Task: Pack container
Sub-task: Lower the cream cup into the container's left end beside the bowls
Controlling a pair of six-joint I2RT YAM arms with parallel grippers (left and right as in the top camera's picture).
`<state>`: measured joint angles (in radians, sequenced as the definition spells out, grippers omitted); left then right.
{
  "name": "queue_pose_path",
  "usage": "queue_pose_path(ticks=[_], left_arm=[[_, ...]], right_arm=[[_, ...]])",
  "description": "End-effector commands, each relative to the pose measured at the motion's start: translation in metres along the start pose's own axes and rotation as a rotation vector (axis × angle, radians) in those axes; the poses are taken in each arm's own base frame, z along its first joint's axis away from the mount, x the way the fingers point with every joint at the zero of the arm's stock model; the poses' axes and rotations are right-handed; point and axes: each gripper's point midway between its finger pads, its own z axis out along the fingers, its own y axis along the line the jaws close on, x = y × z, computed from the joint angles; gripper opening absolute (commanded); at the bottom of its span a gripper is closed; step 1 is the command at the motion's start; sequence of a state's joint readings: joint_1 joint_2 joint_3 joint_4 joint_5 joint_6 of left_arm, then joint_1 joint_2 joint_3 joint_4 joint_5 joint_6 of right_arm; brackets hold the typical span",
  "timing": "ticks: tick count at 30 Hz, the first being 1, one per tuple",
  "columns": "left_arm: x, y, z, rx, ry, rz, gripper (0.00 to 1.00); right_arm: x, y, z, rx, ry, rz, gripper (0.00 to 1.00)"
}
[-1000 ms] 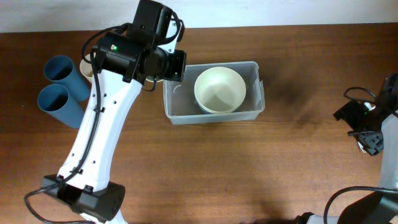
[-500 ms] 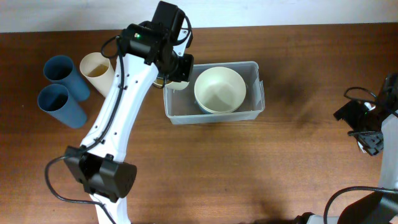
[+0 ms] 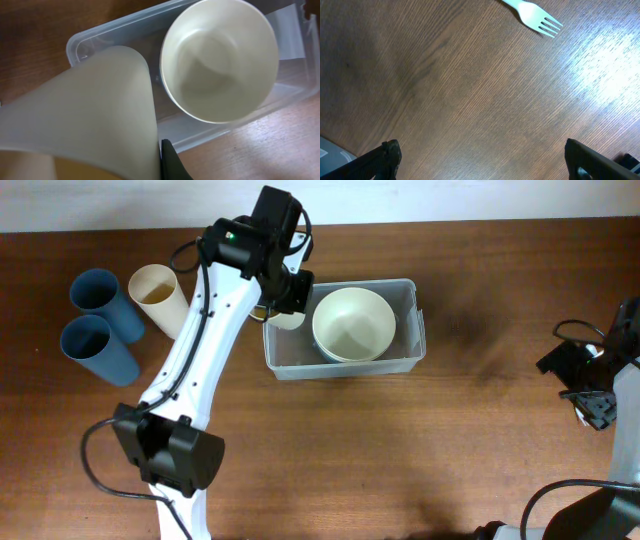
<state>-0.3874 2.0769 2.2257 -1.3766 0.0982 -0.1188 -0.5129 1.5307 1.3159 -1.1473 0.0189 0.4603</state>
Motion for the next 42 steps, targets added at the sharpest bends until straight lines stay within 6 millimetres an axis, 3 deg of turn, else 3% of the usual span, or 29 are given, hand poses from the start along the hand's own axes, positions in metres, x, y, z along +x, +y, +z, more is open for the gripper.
queue_pose_path(ticks=[1, 4, 17, 31, 42], left_arm=[[-0.003, -0.003, 0.020, 0.009, 0.030, 0.026, 0.02], [-0.002, -0.002, 0.030, 0.008, 0.047, 0.031, 0.02], [-0.007, -0.003, 0.033, 0.011, 0.030, 0.033, 0.02], [-0.002, -0.027, 0.033, 0.072, 0.043, 0.075, 0.02], [-0.009, -0.023, 0.034, 0.045, 0.012, 0.078, 0.02]], right_arm=[[-0.001, -0.004, 0.000, 0.014, -0.005, 0.011, 0.99], [0.000, -0.004, 0.000, 0.014, -0.004, 0.010, 0.99], [0.000, -0.004, 0.000, 0.014, -0.004, 0.011, 0.99], [0.000, -0.004, 0.000, 0.014, -0.004, 0.011, 0.99], [-0.001, -0.004, 0.000, 0.013, -0.005, 0.011, 0.99]])
